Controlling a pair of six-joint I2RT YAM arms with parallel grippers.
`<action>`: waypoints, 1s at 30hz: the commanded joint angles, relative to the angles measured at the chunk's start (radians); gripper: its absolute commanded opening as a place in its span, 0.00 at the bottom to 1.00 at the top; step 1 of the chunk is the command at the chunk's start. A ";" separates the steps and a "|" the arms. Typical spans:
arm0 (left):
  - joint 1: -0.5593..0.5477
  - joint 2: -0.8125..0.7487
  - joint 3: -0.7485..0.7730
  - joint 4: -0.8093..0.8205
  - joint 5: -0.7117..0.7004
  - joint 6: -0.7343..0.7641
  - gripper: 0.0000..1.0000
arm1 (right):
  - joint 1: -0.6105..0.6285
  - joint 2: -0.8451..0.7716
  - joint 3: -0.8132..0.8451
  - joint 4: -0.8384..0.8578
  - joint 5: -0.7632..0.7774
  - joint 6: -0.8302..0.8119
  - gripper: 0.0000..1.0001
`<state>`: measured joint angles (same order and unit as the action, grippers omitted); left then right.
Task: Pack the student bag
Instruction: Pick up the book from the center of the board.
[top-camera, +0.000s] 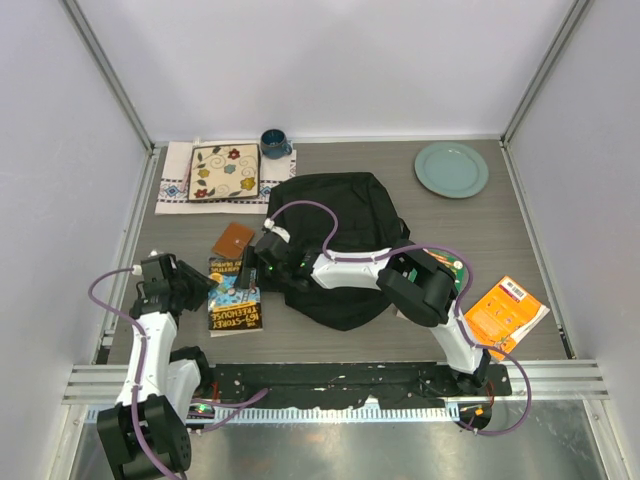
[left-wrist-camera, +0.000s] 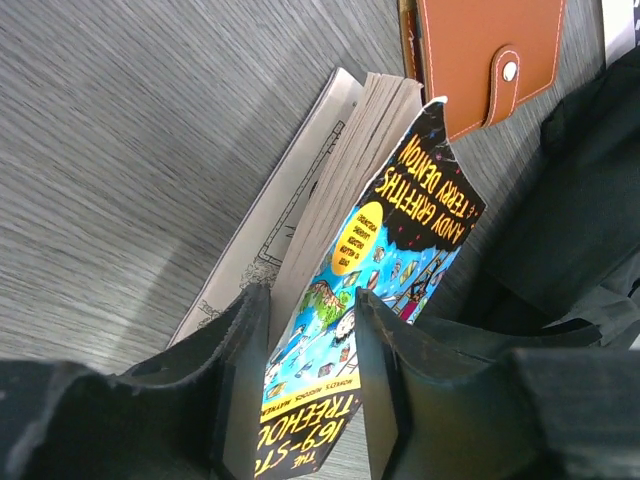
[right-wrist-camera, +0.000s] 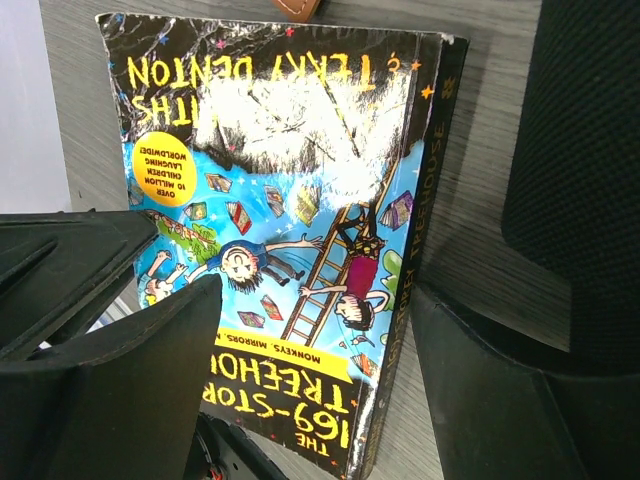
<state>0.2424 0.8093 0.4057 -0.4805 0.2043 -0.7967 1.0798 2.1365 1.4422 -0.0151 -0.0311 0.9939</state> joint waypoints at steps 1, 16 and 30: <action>-0.014 0.008 0.015 0.016 0.190 -0.015 0.38 | 0.014 0.026 0.014 0.040 -0.033 0.014 0.80; -0.014 -0.039 0.096 -0.006 0.187 0.004 0.00 | 0.003 -0.070 0.004 0.083 -0.101 -0.038 0.83; -0.014 -0.145 0.326 -0.008 0.322 -0.012 0.00 | -0.087 -0.464 -0.215 0.095 -0.007 -0.043 0.87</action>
<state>0.2310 0.6865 0.6590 -0.5549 0.3935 -0.7837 1.0386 1.7981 1.2869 0.0166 -0.0631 0.9585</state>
